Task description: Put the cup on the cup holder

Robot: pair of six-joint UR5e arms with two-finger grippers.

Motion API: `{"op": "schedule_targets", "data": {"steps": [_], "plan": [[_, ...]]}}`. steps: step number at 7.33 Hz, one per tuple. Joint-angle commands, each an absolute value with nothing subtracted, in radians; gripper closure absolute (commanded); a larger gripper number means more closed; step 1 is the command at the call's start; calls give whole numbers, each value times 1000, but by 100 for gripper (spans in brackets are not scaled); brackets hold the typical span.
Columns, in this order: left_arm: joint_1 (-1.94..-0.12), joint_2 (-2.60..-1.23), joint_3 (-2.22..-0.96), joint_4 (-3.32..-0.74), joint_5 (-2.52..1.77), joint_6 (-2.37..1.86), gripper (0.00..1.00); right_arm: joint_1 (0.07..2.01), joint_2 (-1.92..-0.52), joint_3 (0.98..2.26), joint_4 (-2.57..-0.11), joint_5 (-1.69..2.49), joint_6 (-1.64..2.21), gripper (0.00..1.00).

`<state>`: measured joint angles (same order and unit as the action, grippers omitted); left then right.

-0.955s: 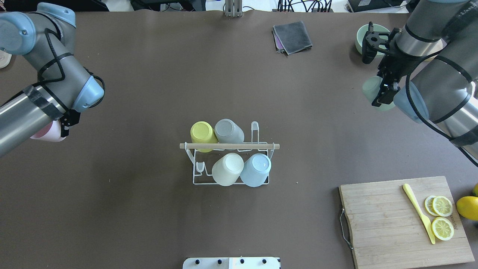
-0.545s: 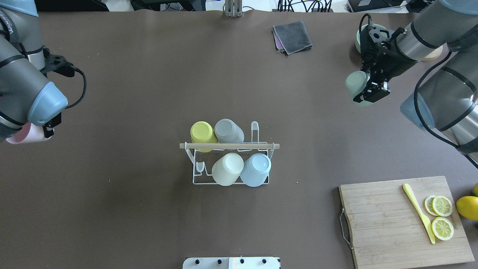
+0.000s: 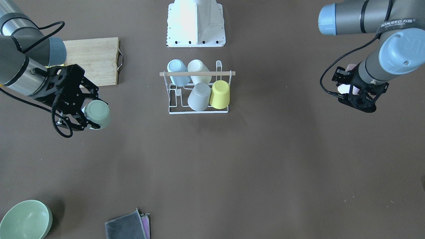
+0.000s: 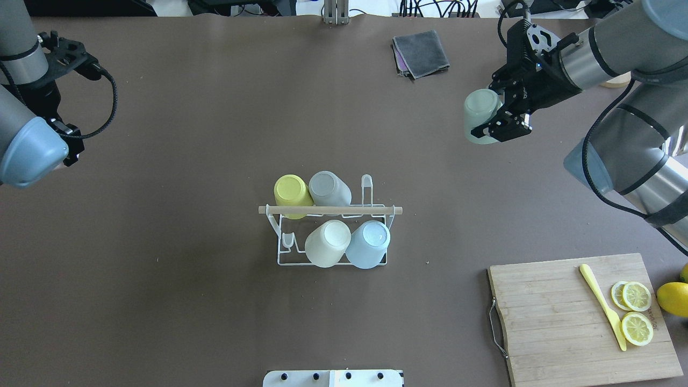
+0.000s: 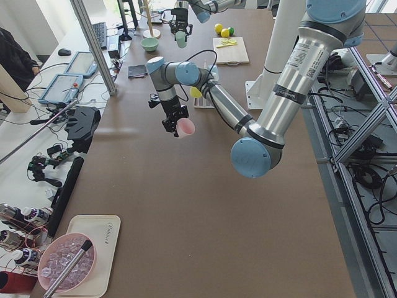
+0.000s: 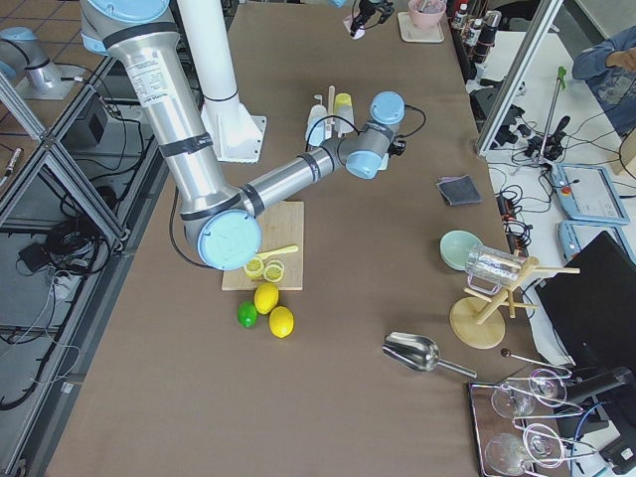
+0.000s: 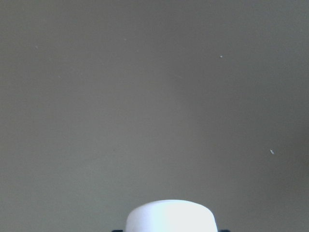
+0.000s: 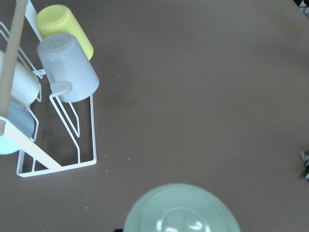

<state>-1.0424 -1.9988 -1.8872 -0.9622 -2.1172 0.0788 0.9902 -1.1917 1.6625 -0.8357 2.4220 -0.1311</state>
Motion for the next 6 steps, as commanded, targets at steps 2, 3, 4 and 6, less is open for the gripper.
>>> {"op": "schedule_targets", "data": {"steps": [2, 3, 4, 6], "plan": [[-1081, -1979, -1922, -1364, -2105, -25, 100, 918, -1154, 1660, -567, 2273, 163, 100], [-1078, -1973, -1895, -1541, -2105, -70, 100, 901, -1134, 1660, -530, 2211, 208, 100], [-1071, -1976, -1867, -1724, -2106, -163, 100, 894, -1103, 1663, -526, 2177, 245, 100], [-1068, -1961, -1882, -1962, -2109, -276, 100, 876, -1080, 1672, -525, 2174, 273, 100]]}}
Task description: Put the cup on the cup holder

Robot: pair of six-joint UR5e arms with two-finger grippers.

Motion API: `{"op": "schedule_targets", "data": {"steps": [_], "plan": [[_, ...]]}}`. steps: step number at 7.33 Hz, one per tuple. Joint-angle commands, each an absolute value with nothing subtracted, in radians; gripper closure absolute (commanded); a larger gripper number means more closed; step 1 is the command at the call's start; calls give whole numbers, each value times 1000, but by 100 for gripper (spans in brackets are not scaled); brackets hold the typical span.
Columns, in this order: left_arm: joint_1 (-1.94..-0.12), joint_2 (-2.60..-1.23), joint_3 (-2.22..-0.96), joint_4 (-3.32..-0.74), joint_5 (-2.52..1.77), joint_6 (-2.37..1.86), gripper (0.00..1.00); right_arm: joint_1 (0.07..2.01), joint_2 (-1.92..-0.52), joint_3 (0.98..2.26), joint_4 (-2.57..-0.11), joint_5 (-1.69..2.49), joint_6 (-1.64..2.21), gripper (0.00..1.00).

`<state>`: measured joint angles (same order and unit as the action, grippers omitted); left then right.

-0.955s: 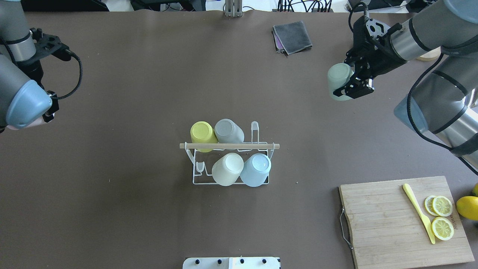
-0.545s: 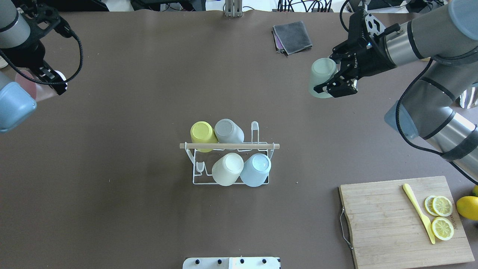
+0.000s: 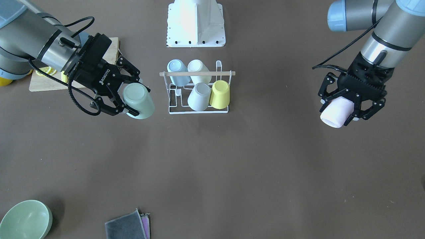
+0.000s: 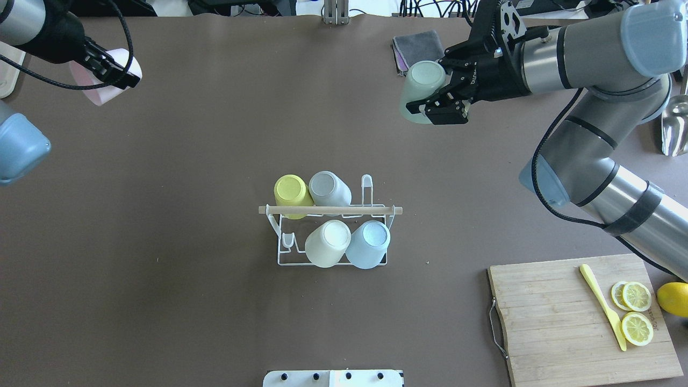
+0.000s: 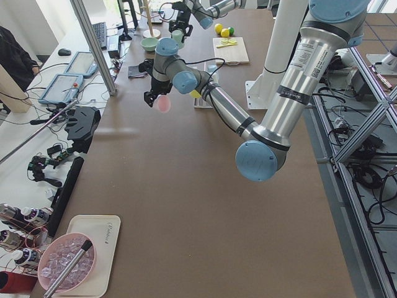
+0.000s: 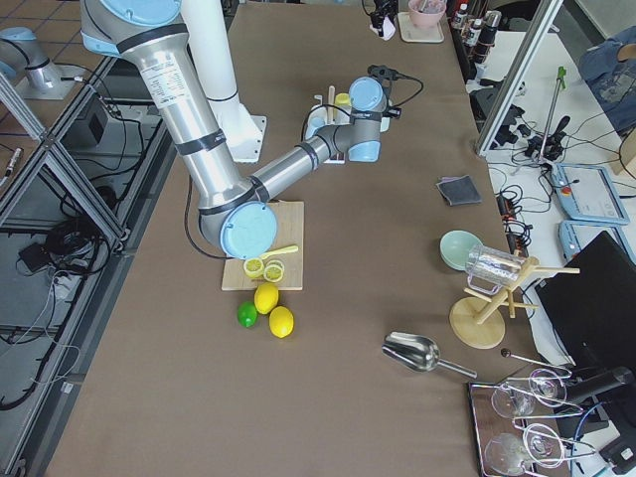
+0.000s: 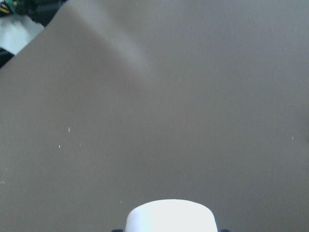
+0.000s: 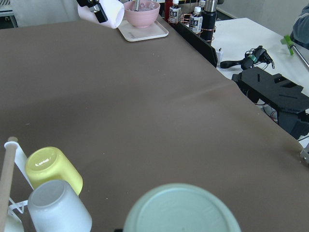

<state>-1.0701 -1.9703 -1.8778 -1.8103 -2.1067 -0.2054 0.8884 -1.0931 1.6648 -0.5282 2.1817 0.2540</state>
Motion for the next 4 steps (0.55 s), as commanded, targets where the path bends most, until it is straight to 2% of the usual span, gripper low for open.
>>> {"op": "schedule_targets", "data": {"steps": [1, 2, 4], "plan": [[-1068, -1963, -1888, -2035, -2202, -349, 100, 842, -1080, 1674, -526, 2172, 285, 100], [-1068, -1936, -1899, -2154, -2233, -404, 100, 809, -1080, 1674, -526, 2155, 290, 100], [-1027, -1791, -1887, -2538, -2223, -557, 100, 769, -1080, 1677, -528, 2146, 288, 100]]}}
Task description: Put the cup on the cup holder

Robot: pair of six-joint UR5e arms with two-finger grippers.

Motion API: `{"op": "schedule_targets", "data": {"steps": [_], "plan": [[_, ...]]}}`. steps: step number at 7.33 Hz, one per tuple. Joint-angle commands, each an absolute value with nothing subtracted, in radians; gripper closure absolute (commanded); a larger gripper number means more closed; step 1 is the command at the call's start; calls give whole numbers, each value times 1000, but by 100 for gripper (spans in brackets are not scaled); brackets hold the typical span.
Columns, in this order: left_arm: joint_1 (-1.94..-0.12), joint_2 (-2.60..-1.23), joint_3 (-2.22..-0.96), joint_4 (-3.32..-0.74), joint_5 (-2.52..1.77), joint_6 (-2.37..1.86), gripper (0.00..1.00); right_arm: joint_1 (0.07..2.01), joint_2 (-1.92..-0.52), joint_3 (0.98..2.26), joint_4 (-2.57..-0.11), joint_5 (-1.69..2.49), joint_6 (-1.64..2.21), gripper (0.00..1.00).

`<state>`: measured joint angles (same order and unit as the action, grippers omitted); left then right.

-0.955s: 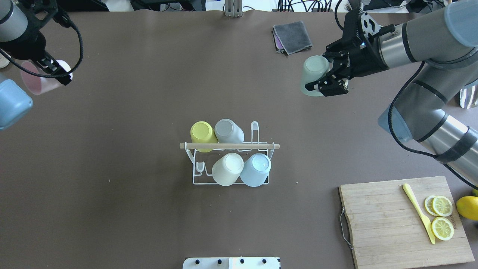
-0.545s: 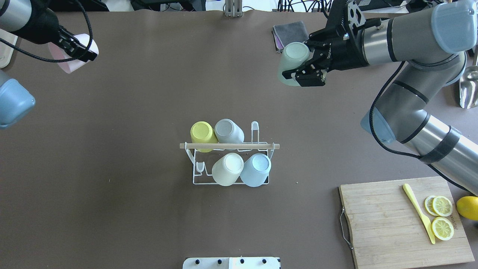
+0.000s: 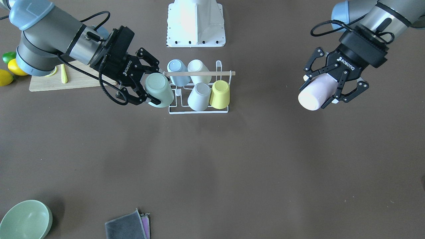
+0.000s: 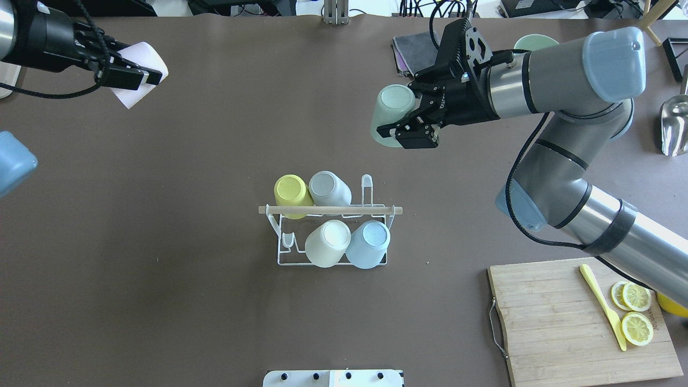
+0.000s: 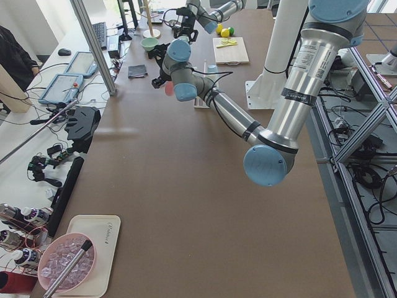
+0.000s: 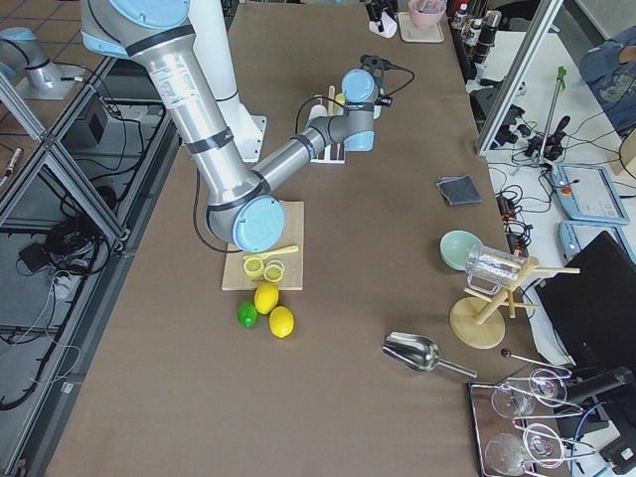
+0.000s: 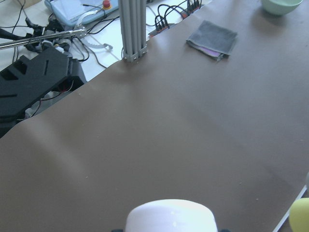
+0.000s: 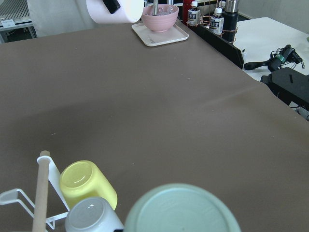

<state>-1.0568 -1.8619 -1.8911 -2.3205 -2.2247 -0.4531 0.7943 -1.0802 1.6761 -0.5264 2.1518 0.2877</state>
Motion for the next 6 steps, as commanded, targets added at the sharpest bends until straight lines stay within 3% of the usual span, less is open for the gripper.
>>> {"op": "schedule_targets", "data": {"steps": [1, 3, 6], "plan": [[-996, -1778, -1887, -2648, -2209, -630, 100, 755, -1081, 1677, -529, 2143, 288, 100], [-930, -1779, -1885, -2761, -2127, -638, 100, 713, -1083, 1675, -534, 2141, 288, 100], [-682, -1781, -1885, -2960, -1773, -637, 100, 689, -1089, 1666, -534, 2140, 278, 100]]}}
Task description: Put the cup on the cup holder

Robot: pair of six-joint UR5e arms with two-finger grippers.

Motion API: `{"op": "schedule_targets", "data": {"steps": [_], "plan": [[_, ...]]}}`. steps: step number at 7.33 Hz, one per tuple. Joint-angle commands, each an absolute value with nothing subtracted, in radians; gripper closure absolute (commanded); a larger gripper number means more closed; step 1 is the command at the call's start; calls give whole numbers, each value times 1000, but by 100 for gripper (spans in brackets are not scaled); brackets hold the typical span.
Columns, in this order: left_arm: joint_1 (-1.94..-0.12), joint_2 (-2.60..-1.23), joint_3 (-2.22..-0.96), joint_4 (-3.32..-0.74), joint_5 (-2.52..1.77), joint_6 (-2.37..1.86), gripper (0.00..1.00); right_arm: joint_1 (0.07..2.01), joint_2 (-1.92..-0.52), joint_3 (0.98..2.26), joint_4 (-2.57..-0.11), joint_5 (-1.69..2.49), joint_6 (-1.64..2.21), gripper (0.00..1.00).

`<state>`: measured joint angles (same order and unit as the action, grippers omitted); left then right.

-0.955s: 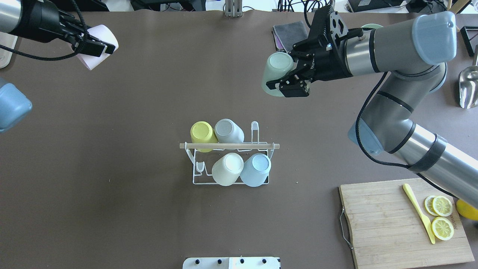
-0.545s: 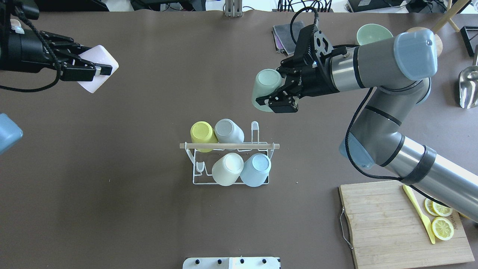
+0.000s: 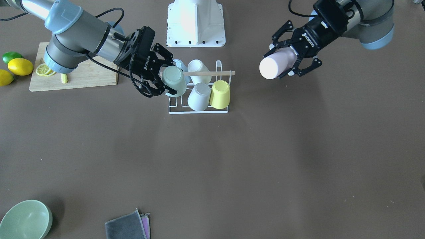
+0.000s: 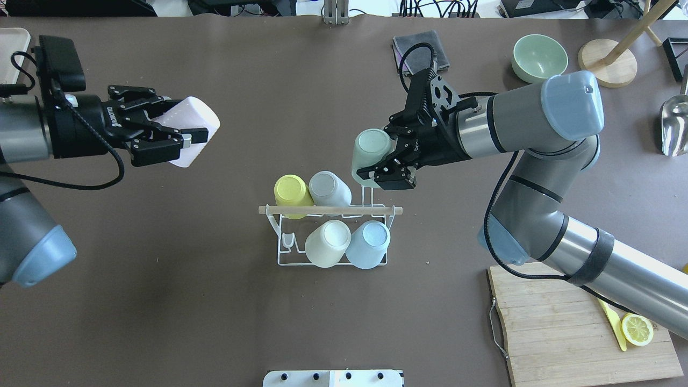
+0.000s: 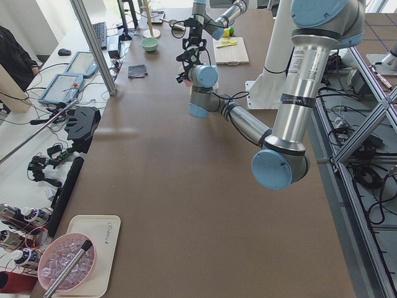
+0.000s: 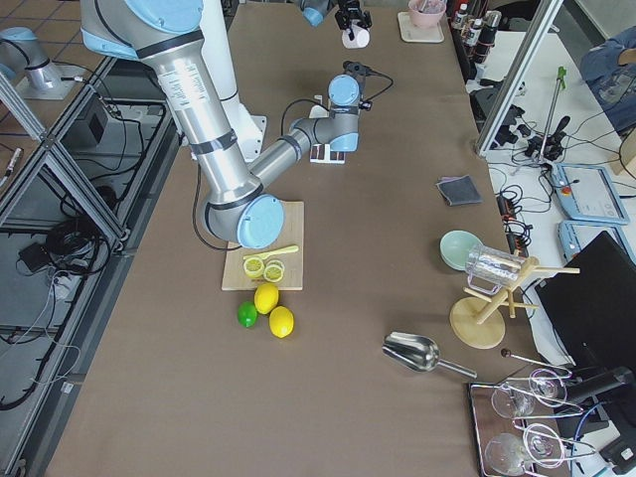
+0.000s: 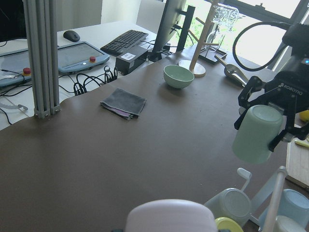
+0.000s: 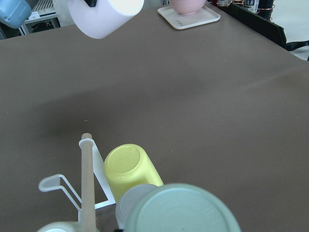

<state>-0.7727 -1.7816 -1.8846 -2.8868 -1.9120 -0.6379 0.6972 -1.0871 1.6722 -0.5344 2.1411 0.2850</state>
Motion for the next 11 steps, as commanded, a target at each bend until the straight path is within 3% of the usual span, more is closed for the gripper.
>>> {"op": "schedule_targets", "data": {"steps": [1, 3, 8, 11], "plan": [[-660, -1787, -1894, -2982, -1714, -632, 100, 680, -1089, 1666, -534, 2126, 276, 100], [-571, -1798, -1914, -3037, -1546, -630, 100, 661, -1083, 1651, -534, 2099, 275, 100], [-117, -1795, -1936, -3163, -987, -401, 100, 655, -1081, 1638, -532, 2097, 278, 100], [-34, -1801, -1826, -3267, -896, -304, 100, 653, -1080, 1640, -534, 2083, 284, 100]]}}
